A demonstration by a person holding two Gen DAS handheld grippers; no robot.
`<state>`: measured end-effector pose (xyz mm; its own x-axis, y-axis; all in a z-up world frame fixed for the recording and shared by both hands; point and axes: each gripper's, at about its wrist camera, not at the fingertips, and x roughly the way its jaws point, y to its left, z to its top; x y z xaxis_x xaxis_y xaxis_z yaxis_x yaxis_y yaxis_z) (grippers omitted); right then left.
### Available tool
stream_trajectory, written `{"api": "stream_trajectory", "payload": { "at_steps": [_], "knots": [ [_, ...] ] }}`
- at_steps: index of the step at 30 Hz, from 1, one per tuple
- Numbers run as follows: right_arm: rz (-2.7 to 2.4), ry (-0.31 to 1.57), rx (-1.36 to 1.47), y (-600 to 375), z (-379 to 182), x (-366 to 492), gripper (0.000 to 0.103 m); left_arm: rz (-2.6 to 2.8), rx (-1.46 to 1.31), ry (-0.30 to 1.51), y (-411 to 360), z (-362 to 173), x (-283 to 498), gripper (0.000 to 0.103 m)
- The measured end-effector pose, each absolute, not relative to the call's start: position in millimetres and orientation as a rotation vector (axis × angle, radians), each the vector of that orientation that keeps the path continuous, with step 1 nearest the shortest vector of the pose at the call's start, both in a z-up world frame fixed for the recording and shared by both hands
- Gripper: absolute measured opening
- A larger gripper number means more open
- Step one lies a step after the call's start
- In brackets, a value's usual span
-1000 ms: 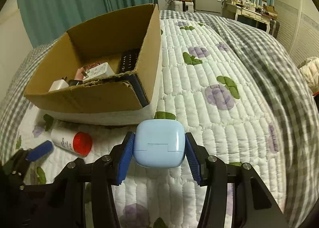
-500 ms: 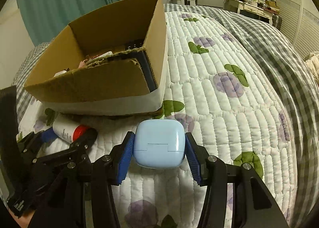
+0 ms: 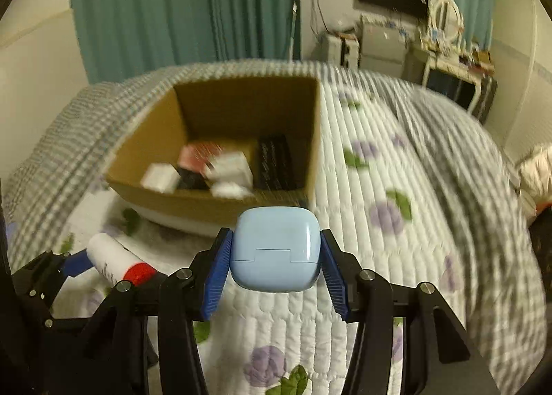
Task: Organize rigid objects
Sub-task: 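Lower the bottle and earbud case into the cardboard box and open both grippers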
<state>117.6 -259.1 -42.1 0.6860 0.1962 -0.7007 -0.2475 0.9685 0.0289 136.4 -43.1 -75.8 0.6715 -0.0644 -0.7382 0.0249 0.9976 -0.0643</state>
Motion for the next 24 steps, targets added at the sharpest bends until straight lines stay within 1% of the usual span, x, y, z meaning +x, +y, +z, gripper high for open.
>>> {"api": "stream_trajectory", "payload": {
  "at_steps": [4,7,10,13,16,24],
  "knots": [
    [0.289,0.714,-0.082,-249.2,-5.5,118.7,0.05,-0.072,-0.039,0.784,-36.7,-40.8,146.4,0.079],
    [0.313,0.682,-0.08,-245.4,18.0,128.6,0.05,-0.058,0.017,0.734,-35.6,-11.0,168.7,0.079],
    [0.326,0.654,-0.081,-243.4,36.6,144.3,0.05,-0.05,0.031,0.701,-32.6,0.6,187.2,0.079],
    [0.335,0.65,-0.072,-242.5,47.0,166.0,0.05,-0.043,0.039,0.711,-31.7,-4.4,216.8,0.079],
    [0.327,0.655,-0.109,-238.2,47.2,184.7,0.05,-0.05,0.034,0.747,-33.2,-20.9,238.0,0.079],
    [0.321,0.713,-0.135,-239.4,11.5,211.5,0.05,-0.064,0.023,0.822,-38.3,-65.0,259.6,0.079]
  ]
}}
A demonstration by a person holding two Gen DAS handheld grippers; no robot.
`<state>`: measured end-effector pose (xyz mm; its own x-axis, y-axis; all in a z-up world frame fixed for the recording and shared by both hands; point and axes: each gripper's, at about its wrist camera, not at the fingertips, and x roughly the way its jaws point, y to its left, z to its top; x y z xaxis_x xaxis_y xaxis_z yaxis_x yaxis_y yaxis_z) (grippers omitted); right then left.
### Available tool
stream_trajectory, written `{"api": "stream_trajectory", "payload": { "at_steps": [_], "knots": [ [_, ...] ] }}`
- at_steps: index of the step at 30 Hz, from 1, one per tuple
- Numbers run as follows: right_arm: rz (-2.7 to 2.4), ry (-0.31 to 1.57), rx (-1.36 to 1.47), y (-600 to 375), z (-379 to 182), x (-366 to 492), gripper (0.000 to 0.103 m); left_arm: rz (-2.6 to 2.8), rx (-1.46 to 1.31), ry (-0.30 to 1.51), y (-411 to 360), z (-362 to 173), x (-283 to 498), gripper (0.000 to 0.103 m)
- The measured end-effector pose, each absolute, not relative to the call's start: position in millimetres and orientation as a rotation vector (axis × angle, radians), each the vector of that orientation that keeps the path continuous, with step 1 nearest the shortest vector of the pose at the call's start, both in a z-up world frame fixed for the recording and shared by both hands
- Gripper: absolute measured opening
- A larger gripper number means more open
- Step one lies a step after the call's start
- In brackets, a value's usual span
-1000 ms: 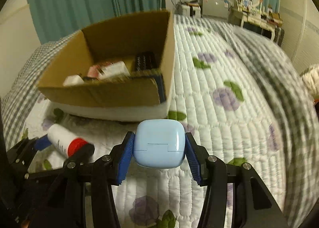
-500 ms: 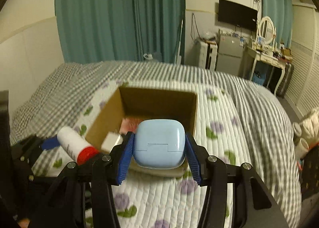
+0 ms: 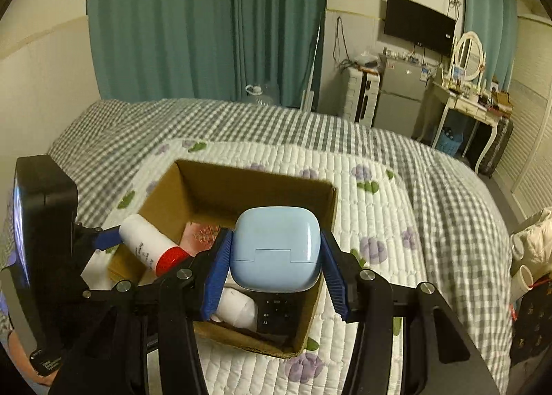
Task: Organize rigid objects
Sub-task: 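Lower the bottle and earbud case into the cardboard box and open both grippers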
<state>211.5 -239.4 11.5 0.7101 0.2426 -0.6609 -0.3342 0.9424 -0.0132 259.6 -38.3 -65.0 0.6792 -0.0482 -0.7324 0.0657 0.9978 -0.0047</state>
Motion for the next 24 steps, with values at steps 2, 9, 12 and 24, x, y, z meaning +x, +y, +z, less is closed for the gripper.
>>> {"api": "stream_trajectory", "payload": {
  "at_steps": [2,9,12,24],
  "knots": [
    [0.325,0.728,-0.135,-239.4,1.4,215.0,0.05,-0.072,0.019,0.834,-39.3,-70.5,259.4,0.081],
    [0.323,0.732,-0.107,-247.8,-2.6,214.8,0.05,-0.06,0.015,0.815,-41.6,-65.5,254.2,0.087],
    [0.317,0.731,-0.104,-249.9,0.5,213.2,0.05,-0.06,-0.004,0.793,-36.4,-50.6,251.7,0.087],
    [0.357,0.754,-0.088,-231.7,1.5,222.5,0.05,0.039,-0.027,0.712,12.8,-12.1,249.1,0.087]
  ]
}}
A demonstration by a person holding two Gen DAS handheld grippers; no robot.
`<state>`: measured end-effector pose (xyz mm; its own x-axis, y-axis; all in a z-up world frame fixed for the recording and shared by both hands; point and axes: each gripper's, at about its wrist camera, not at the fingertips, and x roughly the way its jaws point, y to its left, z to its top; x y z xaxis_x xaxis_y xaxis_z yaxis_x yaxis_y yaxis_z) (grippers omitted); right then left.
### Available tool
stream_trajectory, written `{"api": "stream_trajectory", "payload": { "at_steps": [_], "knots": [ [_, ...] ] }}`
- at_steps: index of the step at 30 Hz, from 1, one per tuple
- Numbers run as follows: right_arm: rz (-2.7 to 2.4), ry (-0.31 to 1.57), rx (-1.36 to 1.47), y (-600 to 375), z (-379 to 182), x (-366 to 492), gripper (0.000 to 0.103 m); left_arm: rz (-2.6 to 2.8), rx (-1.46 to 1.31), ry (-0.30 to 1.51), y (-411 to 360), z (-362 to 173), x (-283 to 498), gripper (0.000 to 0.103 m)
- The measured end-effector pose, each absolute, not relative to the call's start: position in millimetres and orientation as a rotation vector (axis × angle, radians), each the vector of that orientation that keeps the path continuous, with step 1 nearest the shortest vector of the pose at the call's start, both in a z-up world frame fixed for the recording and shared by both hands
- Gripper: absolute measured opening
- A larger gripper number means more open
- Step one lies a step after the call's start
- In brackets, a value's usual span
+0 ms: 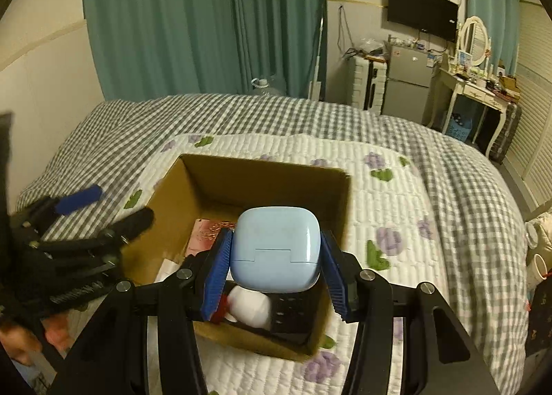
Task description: Organize rigid objects
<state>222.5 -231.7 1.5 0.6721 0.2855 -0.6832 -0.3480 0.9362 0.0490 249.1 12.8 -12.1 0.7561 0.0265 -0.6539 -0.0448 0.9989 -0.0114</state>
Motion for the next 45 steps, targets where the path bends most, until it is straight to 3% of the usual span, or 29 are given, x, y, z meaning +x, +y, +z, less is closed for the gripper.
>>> {"api": "stream_trajectory", "payload": {
  "at_steps": [12,13,15,22,32,38,41,43,45],
  "knots": [
    [0.371,0.864,-0.108,-171.5,-57.2,265.3,0.05,0.089,-0.025,0.695,52.6,-33.6,255.6,0.087],
    [0.368,0.857,-0.096,-172.1,-56.8,267.9,0.055,0.088,-0.023,0.693,53.2,-34.6,256.3,0.087],
    [0.36,0.838,-0.054,-175.6,-53.0,272.8,0.076,0.083,-0.014,0.69,53.1,-36.0,255.1,0.087],
    [0.316,0.765,-0.041,-192.5,-10.4,261.7,0.076,0.065,0.007,0.668,41.1,-14.4,237.8,0.087],
    [0.255,0.585,-0.116,-231.6,123.8,176.5,0.076,0.002,0.05,0.457,-0.1,115.0,161.5,0.087],
    [0.211,0.522,-0.099,-259.4,169.2,109.1,0.077,-0.013,0.109,0.362,-21.3,143.7,100.2,0.092],
    [0.185,0.477,-0.086,-271.0,170.9,75.8,0.087,-0.013,0.11,0.332,-25.3,140.2,80.0,0.103],
    [0.17,0.455,-0.076,-276.3,163.1,57.3,0.103,-0.004,0.1,0.307,-24.7,130.0,70.5,0.103],
    [0.173,0.46,-0.065,-279.4,146.5,45.9,0.103,-0.008,0.073,0.309,-21.8,114.9,68.0,0.103]
  ]
}}
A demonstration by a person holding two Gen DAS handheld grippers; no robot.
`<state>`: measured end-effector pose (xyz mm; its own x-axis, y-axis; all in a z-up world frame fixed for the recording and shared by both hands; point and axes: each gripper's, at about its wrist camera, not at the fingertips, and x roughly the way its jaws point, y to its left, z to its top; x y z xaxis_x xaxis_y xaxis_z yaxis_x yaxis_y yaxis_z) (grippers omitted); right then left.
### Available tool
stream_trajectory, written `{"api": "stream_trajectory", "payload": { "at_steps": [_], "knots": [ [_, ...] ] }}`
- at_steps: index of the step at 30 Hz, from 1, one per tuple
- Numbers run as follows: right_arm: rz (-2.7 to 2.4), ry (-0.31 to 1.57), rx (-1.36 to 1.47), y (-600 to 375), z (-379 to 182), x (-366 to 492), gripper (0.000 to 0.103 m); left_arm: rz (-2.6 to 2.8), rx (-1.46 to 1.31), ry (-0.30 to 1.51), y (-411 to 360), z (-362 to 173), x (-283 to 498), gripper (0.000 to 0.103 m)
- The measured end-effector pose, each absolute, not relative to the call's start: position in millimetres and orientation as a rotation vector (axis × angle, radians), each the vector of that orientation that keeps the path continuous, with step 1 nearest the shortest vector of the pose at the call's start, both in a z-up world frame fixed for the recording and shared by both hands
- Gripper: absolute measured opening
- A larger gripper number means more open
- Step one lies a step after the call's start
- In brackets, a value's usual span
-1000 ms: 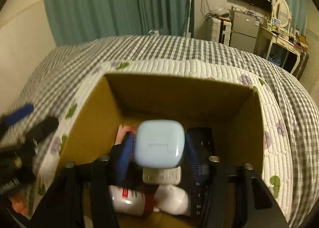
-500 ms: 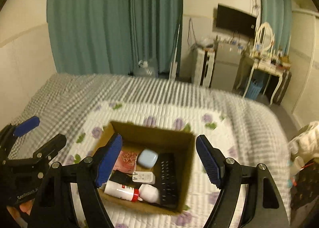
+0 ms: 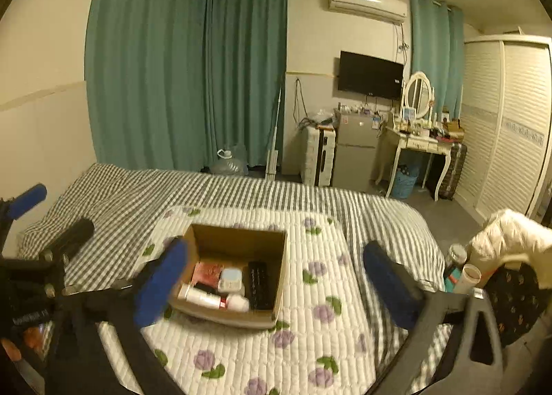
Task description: Organize rigid objects
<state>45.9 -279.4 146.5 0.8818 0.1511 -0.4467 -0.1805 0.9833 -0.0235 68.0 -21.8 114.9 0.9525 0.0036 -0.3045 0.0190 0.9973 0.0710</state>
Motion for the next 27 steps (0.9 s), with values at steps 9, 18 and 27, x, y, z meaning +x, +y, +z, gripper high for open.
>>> {"api": "stream_trajectory", "payload": {
  "at_steps": [9,18,27],
  "knots": [
    [0.138,0.408,-0.038,-286.5,64.4,55.4,0.103,0.047,0.044,0.377,-0.9,47.5,74.7,0.103],
    [0.178,0.455,-0.049,-272.4,25.1,68.7,0.103,0.042,0.069,0.398,-8.4,19.7,79.5,0.103],
    [0.173,0.465,-0.035,-276.1,22.9,68.5,0.103,0.04,0.063,0.438,-8.6,10.0,85.1,0.103]
  ]
}}
